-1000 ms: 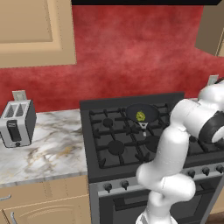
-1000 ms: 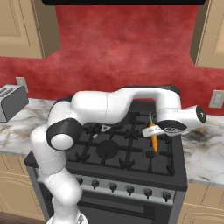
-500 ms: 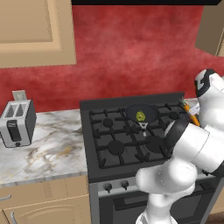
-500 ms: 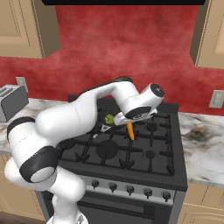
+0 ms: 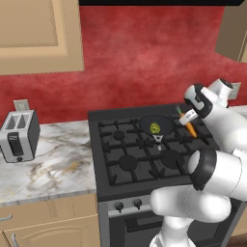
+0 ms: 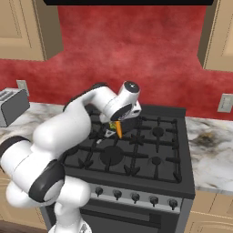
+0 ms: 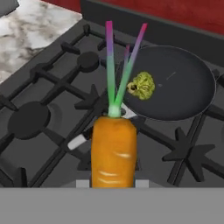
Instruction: Put the carrot and broccoli in the pan. Then turn on the rear center burner and set the heat to medium.
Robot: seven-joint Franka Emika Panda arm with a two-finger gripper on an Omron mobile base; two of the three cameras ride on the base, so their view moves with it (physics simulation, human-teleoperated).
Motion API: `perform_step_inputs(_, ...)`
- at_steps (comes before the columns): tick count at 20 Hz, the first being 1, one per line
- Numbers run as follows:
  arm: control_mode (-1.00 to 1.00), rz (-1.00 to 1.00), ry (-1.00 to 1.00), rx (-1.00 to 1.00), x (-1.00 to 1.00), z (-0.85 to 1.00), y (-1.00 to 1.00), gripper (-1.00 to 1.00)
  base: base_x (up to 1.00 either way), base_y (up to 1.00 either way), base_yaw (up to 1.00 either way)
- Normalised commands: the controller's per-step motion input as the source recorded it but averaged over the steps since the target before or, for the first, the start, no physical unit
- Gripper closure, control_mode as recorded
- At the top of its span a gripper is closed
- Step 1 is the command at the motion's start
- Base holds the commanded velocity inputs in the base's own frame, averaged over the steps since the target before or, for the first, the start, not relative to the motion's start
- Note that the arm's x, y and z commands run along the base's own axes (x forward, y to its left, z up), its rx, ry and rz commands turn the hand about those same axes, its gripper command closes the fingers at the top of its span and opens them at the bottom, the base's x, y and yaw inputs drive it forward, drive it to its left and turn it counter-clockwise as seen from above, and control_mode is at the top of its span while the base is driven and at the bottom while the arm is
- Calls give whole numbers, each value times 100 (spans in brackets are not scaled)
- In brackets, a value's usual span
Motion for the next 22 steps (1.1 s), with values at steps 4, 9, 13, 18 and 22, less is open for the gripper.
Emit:
perform_step_inputs(4, -100, -9, 0, 0, 40, 0, 5, 100, 0, 0, 0)
perform_step_inputs(9, -100, -11, 4, -1, 53, 0, 15, 100, 0, 0, 0)
perform_step_inputs(13, -100, -14, 13, -7, 68, -2, 20, 100, 0, 0, 0)
perform_step_inputs(18, -100, -12, 20, -9, 78, 0, 13, 100, 0, 0, 0)
perform_step_inputs(22, -100, -7, 15, -4, 57, -3, 1, 100, 0, 0, 0)
